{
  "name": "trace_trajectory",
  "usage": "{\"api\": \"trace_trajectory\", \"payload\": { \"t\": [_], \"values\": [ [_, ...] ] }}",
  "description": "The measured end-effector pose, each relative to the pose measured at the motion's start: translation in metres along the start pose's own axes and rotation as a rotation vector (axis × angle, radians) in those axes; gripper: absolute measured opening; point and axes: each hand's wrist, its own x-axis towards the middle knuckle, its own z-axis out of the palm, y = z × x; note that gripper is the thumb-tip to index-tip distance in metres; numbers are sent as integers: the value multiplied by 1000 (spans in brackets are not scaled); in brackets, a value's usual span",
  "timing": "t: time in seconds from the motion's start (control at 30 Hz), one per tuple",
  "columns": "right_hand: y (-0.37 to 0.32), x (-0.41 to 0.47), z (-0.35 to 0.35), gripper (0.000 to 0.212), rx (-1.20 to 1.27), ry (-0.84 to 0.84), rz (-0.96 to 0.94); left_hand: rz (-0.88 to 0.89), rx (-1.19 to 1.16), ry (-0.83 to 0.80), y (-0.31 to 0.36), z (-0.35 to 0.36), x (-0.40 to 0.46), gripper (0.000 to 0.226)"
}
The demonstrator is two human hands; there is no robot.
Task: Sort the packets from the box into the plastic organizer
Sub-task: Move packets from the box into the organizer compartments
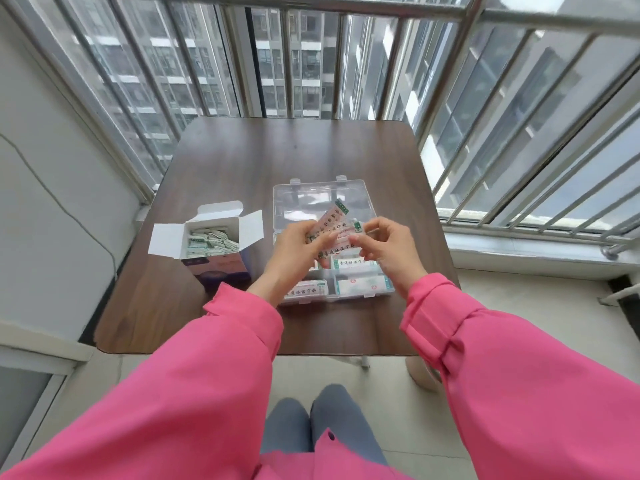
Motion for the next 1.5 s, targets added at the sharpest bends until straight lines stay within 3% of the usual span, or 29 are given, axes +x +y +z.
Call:
{"api": "trace_trajectory", "payload": {
  "t": [0.1, 0.33, 0.47, 0.7, 0.83, 1.03, 1.23, 1.33, 1.5],
  "values": [
    [5, -3, -2, 16, -68, 26, -50, 32, -115, -104, -4, 3, -1, 18],
    [15, -11, -3, 17, -80, 63, -184, 128, -64, -166, -16, 5, -2, 20],
    [21, -16, -3, 18, -83, 90, -217, 151, -56, -111, -20, 7, -7, 9],
    [24, -19, -2, 7, -125, 179, -198, 187, -33, -14, -17, 7, -8, 11],
    [26, -18, -1, 16, -120, 190, -177, 189, -14, 23, -22, 6, -6, 8],
    [26, -12, -5, 14, -104, 172, -135, 195, -167, 59, -25, 2, -8, 2],
    [29, 2, -22, 17, -176, 254, -99, 195, -129, 239, -32, 3, 2, 9],
    [35, 11, -24, 15, -324, 293, -69, 207, -57, 276, -34, 4, 5, 6],
    [39, 18, -9, 9, -784, 239, -53, 200, -8, 230, -35, 5, 7, 3]
  ]
}}
